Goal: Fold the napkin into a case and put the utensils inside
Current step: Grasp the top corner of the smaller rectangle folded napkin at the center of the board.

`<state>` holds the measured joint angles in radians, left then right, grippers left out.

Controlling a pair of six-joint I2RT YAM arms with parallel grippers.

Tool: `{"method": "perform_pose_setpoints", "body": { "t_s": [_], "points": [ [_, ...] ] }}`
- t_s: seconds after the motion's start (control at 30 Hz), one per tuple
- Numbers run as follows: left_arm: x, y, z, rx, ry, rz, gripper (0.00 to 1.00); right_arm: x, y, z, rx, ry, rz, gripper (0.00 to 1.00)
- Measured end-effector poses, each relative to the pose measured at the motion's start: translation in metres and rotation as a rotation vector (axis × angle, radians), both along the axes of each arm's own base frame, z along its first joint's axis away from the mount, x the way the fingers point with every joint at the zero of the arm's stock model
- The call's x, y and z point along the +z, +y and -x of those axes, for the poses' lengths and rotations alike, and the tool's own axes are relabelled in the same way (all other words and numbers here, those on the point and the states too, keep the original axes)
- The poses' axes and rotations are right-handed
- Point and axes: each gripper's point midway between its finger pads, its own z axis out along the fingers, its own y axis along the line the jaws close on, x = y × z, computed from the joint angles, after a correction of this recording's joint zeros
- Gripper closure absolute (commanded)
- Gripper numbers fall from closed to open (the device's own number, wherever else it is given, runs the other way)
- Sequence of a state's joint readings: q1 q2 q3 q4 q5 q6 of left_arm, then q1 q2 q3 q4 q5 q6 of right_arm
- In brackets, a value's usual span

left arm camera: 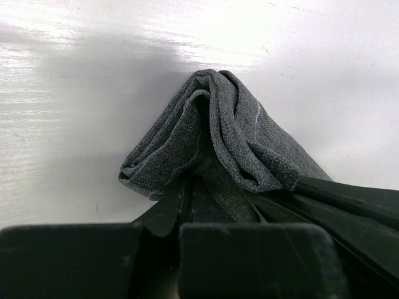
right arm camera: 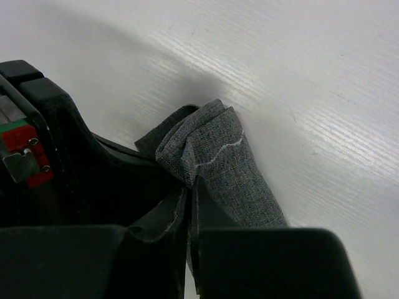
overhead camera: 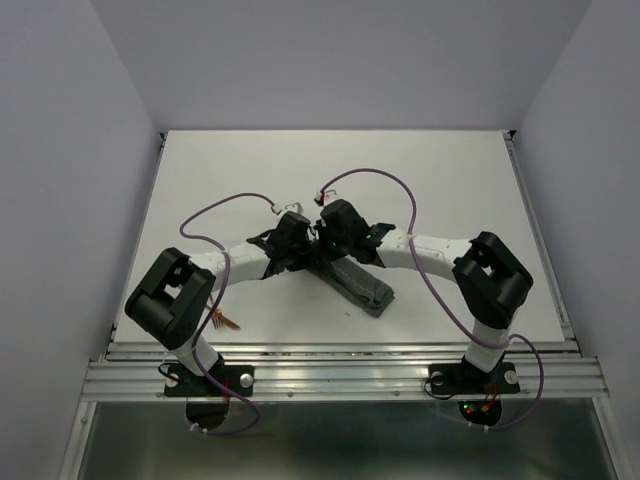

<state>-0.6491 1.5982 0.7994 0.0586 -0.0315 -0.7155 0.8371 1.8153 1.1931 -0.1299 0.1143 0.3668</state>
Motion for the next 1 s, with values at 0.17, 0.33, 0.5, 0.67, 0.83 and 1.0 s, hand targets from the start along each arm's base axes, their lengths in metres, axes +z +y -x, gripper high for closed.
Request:
{"method": "perform_pose_setpoints", "body": {
  "t_s": [0.17, 0.33, 0.5, 0.67, 0.83, 1.0],
  "points": [
    [0.002, -0.001, -0.001, 0.000, -0.001, 0.014, 1.00, -0.002, -0.003, 0.003, 0.001, 0.003, 0.004, 0.97],
    [0.007, 0.001, -0.001, 0.002, 0.002, 0.078, 1.00, -0.005, -0.006, 0.005, 0.003, 0.007, 0.008, 0.97],
    [0.006, 0.002, -0.001, 0.007, 0.014, 0.136, 1.00, -0.009, -0.008, 0.010, 0.011, 0.016, 0.012, 0.98],
    [0.005, 0.001, 0.000, 0.009, 0.025, 0.185, 1.00, -0.011, -0.009, 0.012, 0.019, 0.023, 0.015, 0.98],
    [0.007, -0.002, 0.001, 0.005, 0.029, 0.227, 1.00, -0.017, -0.008, 0.013, 0.023, 0.032, 0.020, 0.98],
    [0.010, -0.005, 0.001, 0.003, 0.034, 0.261, 1.00, -0.041, -0.009, 0.013, 0.024, 0.062, 0.052, 0.98]
  ]
}}
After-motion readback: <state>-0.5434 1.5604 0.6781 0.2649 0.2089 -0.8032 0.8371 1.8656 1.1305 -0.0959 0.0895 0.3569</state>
